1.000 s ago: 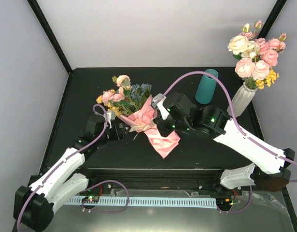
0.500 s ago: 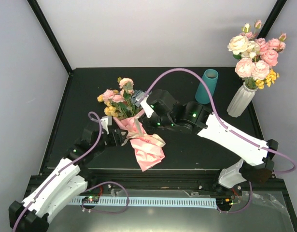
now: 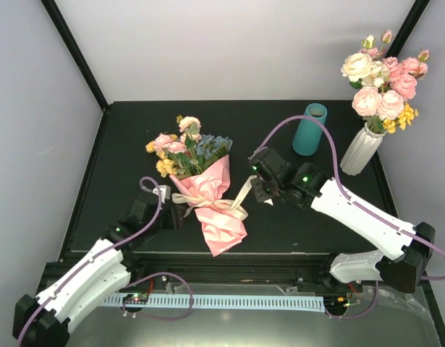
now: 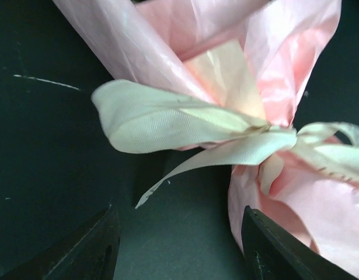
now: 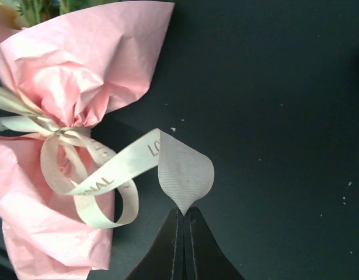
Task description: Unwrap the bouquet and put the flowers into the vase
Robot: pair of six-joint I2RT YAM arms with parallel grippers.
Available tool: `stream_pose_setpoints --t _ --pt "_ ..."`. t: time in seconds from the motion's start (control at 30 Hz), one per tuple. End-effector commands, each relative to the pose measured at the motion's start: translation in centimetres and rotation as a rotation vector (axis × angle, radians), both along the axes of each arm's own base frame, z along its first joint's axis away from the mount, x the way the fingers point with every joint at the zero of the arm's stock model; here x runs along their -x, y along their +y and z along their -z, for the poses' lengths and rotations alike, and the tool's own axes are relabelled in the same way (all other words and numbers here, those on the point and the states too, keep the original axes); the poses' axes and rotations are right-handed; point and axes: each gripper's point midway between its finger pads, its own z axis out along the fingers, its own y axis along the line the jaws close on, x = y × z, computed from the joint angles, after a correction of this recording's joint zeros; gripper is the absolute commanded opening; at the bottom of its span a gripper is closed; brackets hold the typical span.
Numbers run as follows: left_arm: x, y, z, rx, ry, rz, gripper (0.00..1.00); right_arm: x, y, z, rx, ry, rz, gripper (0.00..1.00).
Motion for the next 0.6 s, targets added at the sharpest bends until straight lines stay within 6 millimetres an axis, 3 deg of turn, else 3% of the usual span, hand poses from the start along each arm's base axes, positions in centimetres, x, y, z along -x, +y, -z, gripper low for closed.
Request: stream_pose_setpoints --t 0.0,0.2,0.57 --pt "-0.6 -2.1 0.0 -0.038 -0.066 0.133 0.58 -1.2 -1.7 -0.5 -0.019 -0.026 0.107 0.02" --pt "-0.5 -3.2 1.6 -0.045 -0.097 0.206 0.57 -3.4 -5.2 -0.3 0.007 -0.011 0.242 0.02" --pt "-1.6 -4.5 2.5 -0.055 -0.12 0.259 0.53 -3.8 -3.8 0.6 -0.029 0.03 0.168 0.02"
